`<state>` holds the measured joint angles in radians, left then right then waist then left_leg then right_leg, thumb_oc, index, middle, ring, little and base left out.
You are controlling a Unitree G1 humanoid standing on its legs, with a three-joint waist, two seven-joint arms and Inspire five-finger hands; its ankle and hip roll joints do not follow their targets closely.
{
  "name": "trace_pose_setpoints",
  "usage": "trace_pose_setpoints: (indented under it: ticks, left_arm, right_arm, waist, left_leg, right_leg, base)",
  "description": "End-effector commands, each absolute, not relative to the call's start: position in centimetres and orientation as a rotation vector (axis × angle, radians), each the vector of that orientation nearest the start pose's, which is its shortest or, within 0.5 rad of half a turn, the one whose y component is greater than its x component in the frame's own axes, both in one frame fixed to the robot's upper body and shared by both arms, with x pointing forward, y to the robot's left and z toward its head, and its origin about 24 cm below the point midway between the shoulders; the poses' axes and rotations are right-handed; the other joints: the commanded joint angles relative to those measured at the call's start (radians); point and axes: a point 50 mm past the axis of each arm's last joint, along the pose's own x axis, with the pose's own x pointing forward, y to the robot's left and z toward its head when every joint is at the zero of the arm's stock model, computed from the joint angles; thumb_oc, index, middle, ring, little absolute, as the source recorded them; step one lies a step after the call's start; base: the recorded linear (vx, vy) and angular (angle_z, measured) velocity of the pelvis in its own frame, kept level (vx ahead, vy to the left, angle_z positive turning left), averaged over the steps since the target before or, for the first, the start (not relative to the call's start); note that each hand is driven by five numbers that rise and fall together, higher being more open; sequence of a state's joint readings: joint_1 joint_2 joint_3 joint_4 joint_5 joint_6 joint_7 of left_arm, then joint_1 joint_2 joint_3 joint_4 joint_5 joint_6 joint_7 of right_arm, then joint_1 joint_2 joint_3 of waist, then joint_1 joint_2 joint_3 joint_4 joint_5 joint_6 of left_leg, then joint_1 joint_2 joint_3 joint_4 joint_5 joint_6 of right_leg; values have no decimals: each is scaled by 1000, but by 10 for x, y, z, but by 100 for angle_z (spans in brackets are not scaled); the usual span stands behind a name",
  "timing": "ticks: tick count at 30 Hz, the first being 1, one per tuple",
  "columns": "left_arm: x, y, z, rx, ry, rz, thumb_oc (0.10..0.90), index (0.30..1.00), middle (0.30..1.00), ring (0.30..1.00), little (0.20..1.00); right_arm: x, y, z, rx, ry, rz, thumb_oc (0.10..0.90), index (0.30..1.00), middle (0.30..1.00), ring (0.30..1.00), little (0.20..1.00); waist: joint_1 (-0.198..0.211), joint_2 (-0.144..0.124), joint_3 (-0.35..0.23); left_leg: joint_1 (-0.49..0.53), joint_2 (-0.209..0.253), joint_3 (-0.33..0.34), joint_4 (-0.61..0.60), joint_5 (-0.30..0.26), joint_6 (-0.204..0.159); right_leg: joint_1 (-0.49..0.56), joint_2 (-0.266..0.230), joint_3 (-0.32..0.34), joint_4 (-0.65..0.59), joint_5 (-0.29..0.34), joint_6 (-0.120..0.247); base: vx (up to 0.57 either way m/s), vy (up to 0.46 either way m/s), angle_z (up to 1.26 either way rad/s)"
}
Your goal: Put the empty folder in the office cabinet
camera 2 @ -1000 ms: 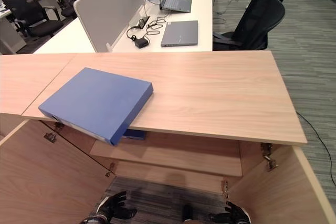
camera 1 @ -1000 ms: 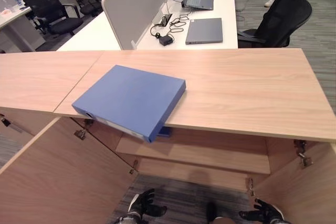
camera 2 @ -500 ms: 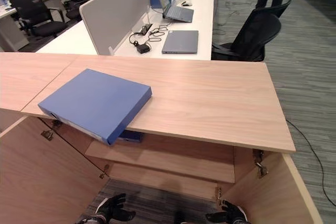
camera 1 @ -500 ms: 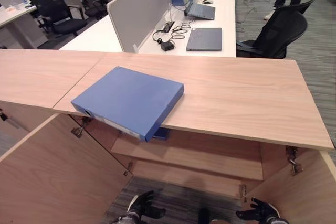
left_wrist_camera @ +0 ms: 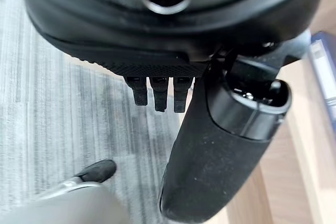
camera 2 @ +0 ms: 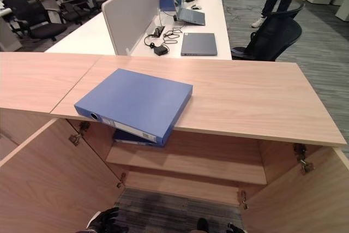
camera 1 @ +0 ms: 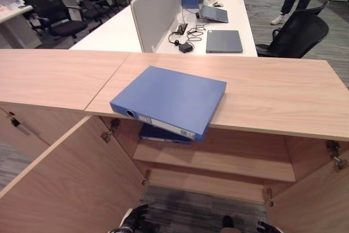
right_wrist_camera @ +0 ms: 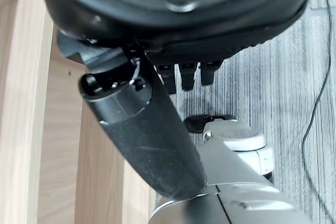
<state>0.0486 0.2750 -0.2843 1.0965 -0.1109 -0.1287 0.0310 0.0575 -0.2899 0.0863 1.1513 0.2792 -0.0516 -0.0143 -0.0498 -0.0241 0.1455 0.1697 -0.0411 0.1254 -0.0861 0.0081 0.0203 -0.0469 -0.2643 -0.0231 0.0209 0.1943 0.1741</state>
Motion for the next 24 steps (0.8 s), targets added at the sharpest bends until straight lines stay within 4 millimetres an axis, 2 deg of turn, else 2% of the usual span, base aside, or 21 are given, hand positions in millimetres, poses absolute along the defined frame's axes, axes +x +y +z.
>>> trace_pose_setpoints:
  ticks: [1, 3, 4, 7, 12, 17, 20, 24]
  left_arm:
    - [157, 234, -129, 350, 844, -22, 800, 900, 900, 900, 900]
    - [154, 237, -130, 346, 854, -8, 800, 900, 900, 900, 900]
    - [152, 235, -131, 334, 861, -5, 800, 900, 900, 900, 900]
    - [149, 233, -133, 326, 872, -10, 800, 900, 900, 900, 900]
    - [144, 225, -137, 324, 890, -36, 800, 900, 900, 900, 900]
    - [149, 220, -136, 345, 871, -71, 800, 900, 900, 900, 900]
    - [151, 220, -135, 341, 866, -63, 800, 900, 900, 900, 900]
    - [144, 221, -138, 323, 892, -37, 800, 900, 900, 900, 900]
  right_arm:
    - [136, -250, -139, -80, 978, -211, 800, 900, 900, 900, 900]
    - [133, -249, -141, -76, 984, -208, 800, 900, 900, 900, 900]
    - [130, -247, -143, -77, 992, -212, 800, 900, 900, 900, 900]
    - [127, -246, -144, -81, 1007, -211, 800, 900, 900, 900, 900]
    - [126, -246, -145, -73, 1007, -221, 800, 900, 900, 900, 900]
    - [130, -245, -143, -67, 993, -209, 800, 900, 900, 900, 900]
    - [135, -244, -142, -72, 982, -201, 800, 900, 900, 900, 900]
    - [126, -245, -145, -85, 1012, -198, 800, 900, 900, 900, 900]
  waist:
    - [20, 40, 47]
    - [32, 47, 36]
    - [50, 45, 22]
    - [64, 32, 2]
    - [51, 28, -17]
    - [33, 28, -8]
    - [38, 29, -4]
    - [43, 25, -24]
  left_leg:
    - [-8, 95, -6, 27, -94, -62]
    - [-21, 91, 11, 20, -83, -51]
    - [-35, 82, 38, 14, -72, -47]
    - [-40, 72, 53, 6, -71, -49]
    - [-34, 75, 58, -1, -63, -54]
    - [-34, 75, 38, -1, -64, -49]
    - [-36, 77, 37, -1, -64, -50]
    - [-30, 80, 33, -1, -62, -59]
  right_leg:
    - [27, 25, -25, 161, -190, 55]
    - [53, 59, -60, 193, -239, 30]
    - [90, 85, -108, 181, -276, 12]
    - [117, 91, -145, 124, -276, 2]
    - [145, 108, -105, 51, -262, -9]
    - [129, 126, -8, 63, -268, -12]
    - [122, 126, -5, 47, -264, -15]
    - [182, 130, -11, -66, -251, -24]
  base:
    - [-248, 275, -38]
    - [-153, 170, -32]
    - [-115, 110, -26]
    - [-25, 16, -58]
    - [19, -15, -17]
    - [-23, -19, -4]
    - [-44, -48, -21]
    - [20, -86, -9]
